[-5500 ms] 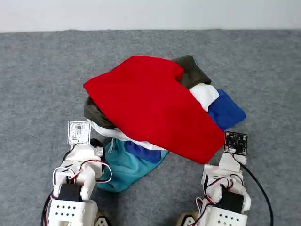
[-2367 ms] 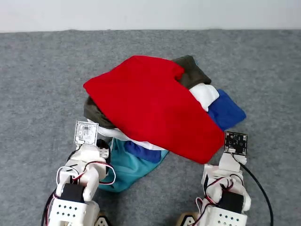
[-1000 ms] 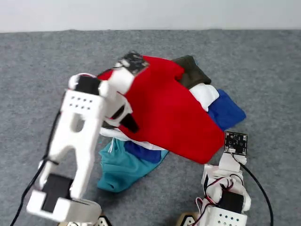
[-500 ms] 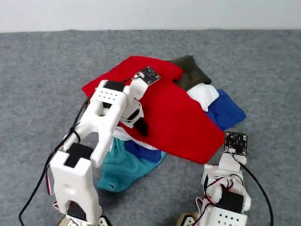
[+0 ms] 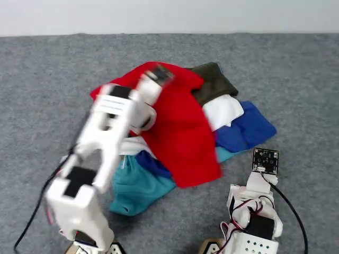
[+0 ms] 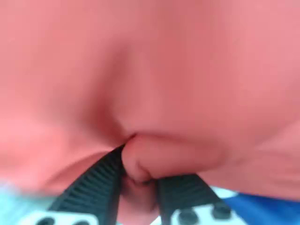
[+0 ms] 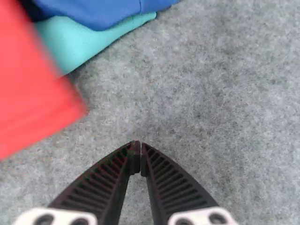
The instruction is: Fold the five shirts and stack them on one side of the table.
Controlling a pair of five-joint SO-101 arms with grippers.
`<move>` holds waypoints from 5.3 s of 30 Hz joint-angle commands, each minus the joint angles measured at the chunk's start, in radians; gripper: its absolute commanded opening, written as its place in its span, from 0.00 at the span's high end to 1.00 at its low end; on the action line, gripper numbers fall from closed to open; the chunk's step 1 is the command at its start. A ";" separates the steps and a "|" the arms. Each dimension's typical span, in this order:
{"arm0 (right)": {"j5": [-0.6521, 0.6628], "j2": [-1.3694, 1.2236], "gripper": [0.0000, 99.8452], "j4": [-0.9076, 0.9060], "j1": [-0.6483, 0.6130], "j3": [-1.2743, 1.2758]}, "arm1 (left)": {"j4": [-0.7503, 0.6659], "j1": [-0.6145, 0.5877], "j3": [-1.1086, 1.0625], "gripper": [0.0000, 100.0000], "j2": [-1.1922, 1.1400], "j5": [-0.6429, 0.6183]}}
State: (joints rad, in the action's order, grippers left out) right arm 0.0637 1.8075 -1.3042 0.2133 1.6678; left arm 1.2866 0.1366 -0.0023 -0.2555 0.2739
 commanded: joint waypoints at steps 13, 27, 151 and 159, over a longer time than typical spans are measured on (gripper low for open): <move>0.009 0.005 0.99 -0.005 0.010 0.014 | 0.110 -0.678 0.016 0.99 0.582 0.041; 0.009 0.005 0.99 -0.005 0.010 0.014 | 0.170 -0.839 0.031 0.67 0.591 0.095; 0.009 0.005 0.99 -0.005 0.010 0.014 | 0.069 -0.311 -0.234 0.84 0.347 -0.009; 0.009 0.005 0.99 -0.005 0.010 0.014 | -0.106 -0.594 -0.249 0.91 0.098 -0.005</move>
State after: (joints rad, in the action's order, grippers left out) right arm 0.0637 1.8075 -1.3042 0.2133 1.6678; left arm 1.2467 -0.3483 -0.2555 -0.1343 0.2585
